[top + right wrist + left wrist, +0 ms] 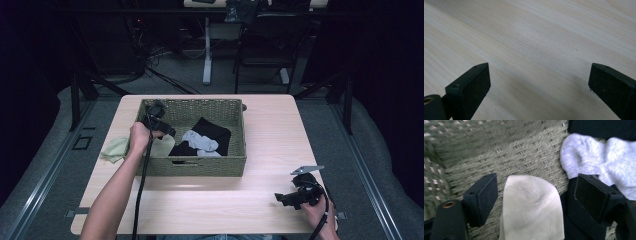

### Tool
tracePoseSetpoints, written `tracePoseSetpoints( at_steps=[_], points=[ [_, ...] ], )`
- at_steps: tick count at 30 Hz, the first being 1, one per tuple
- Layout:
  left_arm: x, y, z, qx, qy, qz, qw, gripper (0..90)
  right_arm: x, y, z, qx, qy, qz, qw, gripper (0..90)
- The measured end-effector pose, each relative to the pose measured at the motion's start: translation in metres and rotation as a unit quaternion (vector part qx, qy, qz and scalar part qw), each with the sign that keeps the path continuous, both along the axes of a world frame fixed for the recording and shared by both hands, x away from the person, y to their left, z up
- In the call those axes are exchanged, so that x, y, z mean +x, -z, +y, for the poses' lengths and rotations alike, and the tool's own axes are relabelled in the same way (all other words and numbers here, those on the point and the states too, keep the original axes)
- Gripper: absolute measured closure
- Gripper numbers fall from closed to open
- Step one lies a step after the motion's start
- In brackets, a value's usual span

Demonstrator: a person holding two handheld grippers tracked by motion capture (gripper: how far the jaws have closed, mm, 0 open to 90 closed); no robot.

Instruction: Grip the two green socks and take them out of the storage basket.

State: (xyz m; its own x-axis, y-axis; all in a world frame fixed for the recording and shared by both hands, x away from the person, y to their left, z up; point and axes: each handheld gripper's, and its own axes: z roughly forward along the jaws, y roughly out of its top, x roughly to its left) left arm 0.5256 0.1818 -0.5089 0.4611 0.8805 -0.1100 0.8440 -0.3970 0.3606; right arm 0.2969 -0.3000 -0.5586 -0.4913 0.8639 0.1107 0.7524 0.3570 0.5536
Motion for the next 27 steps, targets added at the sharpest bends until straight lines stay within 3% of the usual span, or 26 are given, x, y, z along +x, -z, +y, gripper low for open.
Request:
tracePoseSetpoints(
  at_steps=[10, 14, 17, 19, 27],
  points=[
    [0.009, 0.018, -0.005, 0.031, 0.001, 0.044, 0.9986, 37.6, 0.000, 0.000, -0.001, -0.001, 0.000, 0.001, 1.0000, 3.4],
    [0.008, 0.019, -0.005, 0.033, 0.013, 0.052, 0.9980, 62.3, 0.000, 0.000, -0.001, -0.003, 0.001, 0.000, 1.0000, 3.4],
    [0.006, 0.017, -0.005, 0.034, 0.020, 0.047, 0.9982, 77.8, 0.000, 0.000, -0.001, -0.002, 0.001, 0.000, 1.0000, 3.4],
    [0.003, 0.012, -0.005, 0.031, 0.026, 0.041, 0.9983, 83.0, 0.000, -0.001, -0.001, -0.003, 0.001, 0.000, 1.0000, 3.3],
    [-0.009, -0.021, 0.000, 0.023, 0.048, 0.013, 0.9985, 84.2, 0.000, -0.001, -0.001, -0.003, 0.001, 0.001, 1.0000, 3.4]
  ],
)
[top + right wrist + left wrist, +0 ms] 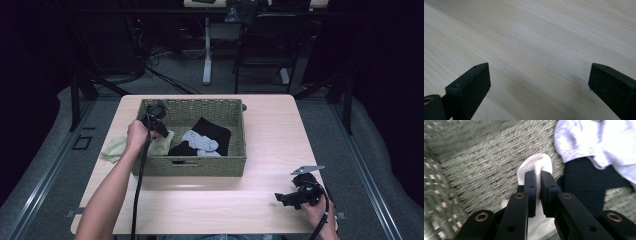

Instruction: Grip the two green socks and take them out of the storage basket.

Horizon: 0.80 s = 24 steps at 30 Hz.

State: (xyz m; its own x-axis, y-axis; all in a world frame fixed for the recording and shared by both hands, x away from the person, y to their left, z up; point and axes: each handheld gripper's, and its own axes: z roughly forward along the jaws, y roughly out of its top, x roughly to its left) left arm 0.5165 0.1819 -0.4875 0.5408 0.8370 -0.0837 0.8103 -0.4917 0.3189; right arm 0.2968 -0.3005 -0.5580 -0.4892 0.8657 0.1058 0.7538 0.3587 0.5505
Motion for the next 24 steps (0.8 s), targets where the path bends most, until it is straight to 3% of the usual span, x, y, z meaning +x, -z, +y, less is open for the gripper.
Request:
tracePoseSetpoints(
  at_steps=[10, 24],
  points=[
    [-0.014, -0.048, 0.006, -0.015, 0.017, -0.036, 0.9991, 84.3, 0.000, 0.000, 0.000, 0.000, -0.001, 0.001, 1.0000, 3.3],
    [-0.024, -0.109, 0.007, -0.025, 0.040, -0.069, 0.9965, 84.3, 0.000, 0.000, 0.001, 0.003, 0.000, 0.000, 1.0000, 3.3]
  ],
)
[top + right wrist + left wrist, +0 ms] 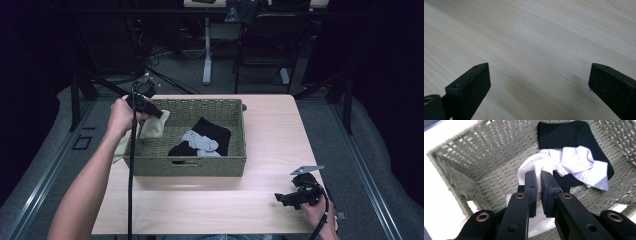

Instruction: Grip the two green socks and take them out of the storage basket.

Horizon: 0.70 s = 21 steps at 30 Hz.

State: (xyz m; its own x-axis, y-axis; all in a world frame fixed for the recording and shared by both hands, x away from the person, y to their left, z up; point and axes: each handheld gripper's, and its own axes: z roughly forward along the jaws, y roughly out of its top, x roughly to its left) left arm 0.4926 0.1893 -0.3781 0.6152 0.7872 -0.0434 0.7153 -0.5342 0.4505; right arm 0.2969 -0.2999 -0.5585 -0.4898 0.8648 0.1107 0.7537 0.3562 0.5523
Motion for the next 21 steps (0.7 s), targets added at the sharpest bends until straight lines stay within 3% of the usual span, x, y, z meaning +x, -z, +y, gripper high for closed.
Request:
tracePoseSetpoints(
  at_steps=[11, 21],
  points=[
    [-0.006, -0.041, 0.006, 0.000, -0.005, -0.032, 0.9995, 84.3, 0.000, 0.000, 0.000, 0.000, 0.000, 0.002, 1.0000, 3.3],
    [-0.019, -0.061, 0.045, -0.003, -0.040, -0.052, 0.9978, 84.3, 0.001, 0.001, 0.001, 0.000, -0.001, 0.000, 1.0000, 3.3]
  ],
)
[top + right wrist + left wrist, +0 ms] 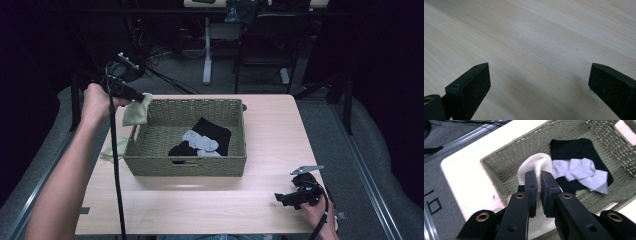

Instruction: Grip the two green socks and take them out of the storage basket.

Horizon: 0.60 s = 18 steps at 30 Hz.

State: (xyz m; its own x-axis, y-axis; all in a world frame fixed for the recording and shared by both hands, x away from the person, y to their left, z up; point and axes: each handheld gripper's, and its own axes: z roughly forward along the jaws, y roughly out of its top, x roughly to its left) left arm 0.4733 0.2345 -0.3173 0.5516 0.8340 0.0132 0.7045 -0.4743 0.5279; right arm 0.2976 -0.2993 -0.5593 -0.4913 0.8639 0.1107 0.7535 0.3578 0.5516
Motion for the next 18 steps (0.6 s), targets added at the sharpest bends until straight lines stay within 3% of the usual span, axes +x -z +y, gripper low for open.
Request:
tracePoseSetpoints(
  at_steps=[10, 18],
  points=[
    [-0.010, 0.005, 0.041, 0.006, -0.041, -0.013, 0.9991, 84.3, 0.000, 0.000, 0.000, -0.003, 0.001, 0.003, 1.0000, 3.3],
    [-0.014, 0.029, 0.072, 0.002, -0.077, -0.007, 0.9970, 84.3, 0.000, 0.001, 0.001, -0.003, 0.001, 0.002, 1.0000, 3.3]
  ],
)
